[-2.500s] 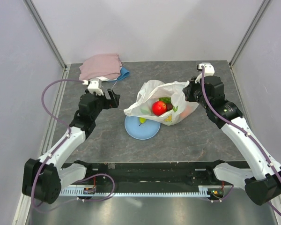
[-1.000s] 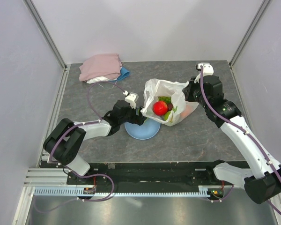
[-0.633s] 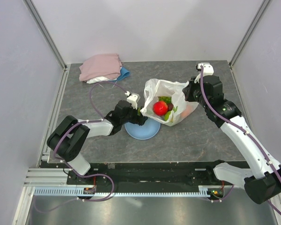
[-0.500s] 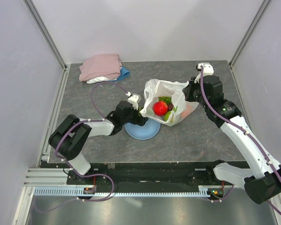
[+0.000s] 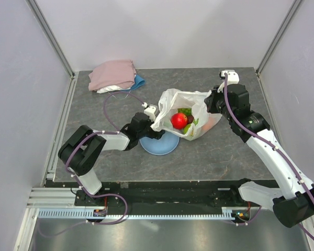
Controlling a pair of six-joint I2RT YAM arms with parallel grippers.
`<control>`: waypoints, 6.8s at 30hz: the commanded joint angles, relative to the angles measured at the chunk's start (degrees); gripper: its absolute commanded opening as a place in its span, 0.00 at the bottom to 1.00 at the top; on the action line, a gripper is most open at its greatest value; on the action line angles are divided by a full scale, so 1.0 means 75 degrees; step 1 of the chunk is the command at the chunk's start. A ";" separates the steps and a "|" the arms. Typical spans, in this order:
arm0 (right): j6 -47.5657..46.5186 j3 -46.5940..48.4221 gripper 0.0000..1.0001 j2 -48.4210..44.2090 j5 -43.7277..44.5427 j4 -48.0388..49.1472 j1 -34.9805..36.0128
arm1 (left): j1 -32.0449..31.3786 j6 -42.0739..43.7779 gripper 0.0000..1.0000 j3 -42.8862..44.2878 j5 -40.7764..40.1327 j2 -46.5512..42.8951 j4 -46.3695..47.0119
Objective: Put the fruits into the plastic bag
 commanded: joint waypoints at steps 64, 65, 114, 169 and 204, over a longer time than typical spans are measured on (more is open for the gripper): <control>0.0014 -0.0096 0.00 -0.0194 -0.0041 0.0248 -0.0058 | -0.1963 0.1860 0.40 0.1450 -0.0778 -0.4270 -0.0653; 0.0014 -0.0119 0.00 -0.0205 -0.0041 0.0248 -0.0070 | -0.1964 0.1755 0.40 0.1498 -0.0685 -0.4129 -0.0642; -0.0126 -0.0095 0.00 -0.0206 0.0205 0.0048 -0.0082 | -0.1624 0.1156 0.78 0.3443 -0.0414 0.0337 -0.1802; -0.0524 0.0967 0.00 0.0239 0.0193 -0.0022 -0.0105 | -0.1180 0.2328 0.02 0.1728 -0.1741 -0.4504 -0.4357; -0.0900 0.3960 0.09 0.3041 0.0346 0.0541 -0.0410 | 0.3626 -0.1562 0.47 0.6200 0.4917 -0.0669 -0.2545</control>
